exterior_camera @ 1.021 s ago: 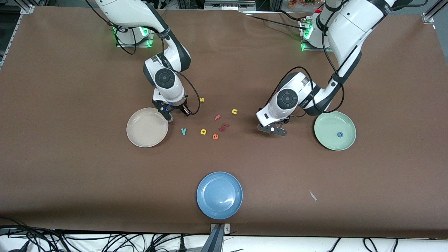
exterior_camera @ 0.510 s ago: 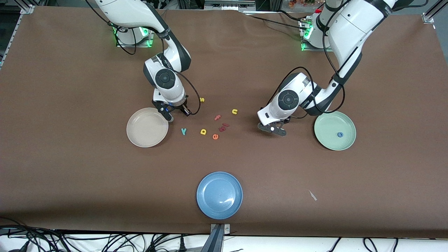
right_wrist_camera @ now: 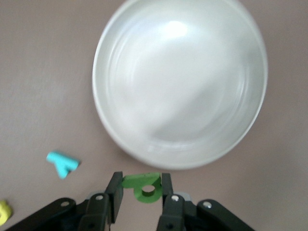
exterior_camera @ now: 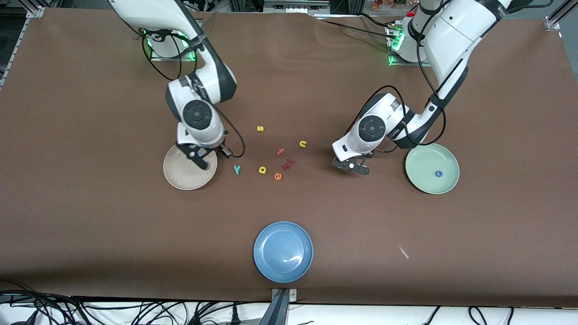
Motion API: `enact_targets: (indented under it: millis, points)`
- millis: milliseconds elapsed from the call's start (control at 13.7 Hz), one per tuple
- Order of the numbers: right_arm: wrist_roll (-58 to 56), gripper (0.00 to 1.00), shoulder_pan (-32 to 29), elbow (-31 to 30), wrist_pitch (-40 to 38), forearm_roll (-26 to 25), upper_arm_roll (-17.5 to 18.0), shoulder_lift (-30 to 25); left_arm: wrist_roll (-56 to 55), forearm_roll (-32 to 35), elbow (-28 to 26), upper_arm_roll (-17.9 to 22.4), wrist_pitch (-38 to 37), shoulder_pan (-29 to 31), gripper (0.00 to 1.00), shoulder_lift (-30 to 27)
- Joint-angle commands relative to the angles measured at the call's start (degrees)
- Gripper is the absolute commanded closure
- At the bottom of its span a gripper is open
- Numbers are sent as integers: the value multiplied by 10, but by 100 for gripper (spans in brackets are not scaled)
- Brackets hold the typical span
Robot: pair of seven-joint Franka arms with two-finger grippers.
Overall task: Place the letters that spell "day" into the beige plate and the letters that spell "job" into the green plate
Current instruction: 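Drop the pink d on green plate while the right gripper drops green d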
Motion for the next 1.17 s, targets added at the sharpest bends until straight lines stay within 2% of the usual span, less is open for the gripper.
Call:
enact_targets:
  millis: [0,365,583,656,729,802,948,1094]
  points:
    - [-90,76,-3,-7,-2,13,-35,1,6,14,3,2,-8,8,88,-2]
    - [-141,75,-28,-52,40,31,-36,8,71,2,65,-9,-131,81,88,-43]
    - [-141,68,-27,-68,51,35,-35,18,143,2,84,-9,-166,164,88,-58]
    - [-141,47,-27,-68,52,35,-35,23,168,3,84,-9,-176,186,87,-62]
    - [-141,0,-27,-68,51,35,-35,22,176,3,84,-8,-186,204,86,-61]
    - [-141,0,-27,-65,48,35,-31,20,172,4,81,-6,-188,219,82,-57]
    - [-142,0,-27,-52,42,35,-28,11,177,12,75,0,-191,257,83,-45]
    - [-143,0,-27,-33,29,33,-8,3,178,14,75,0,-191,285,83,-26]
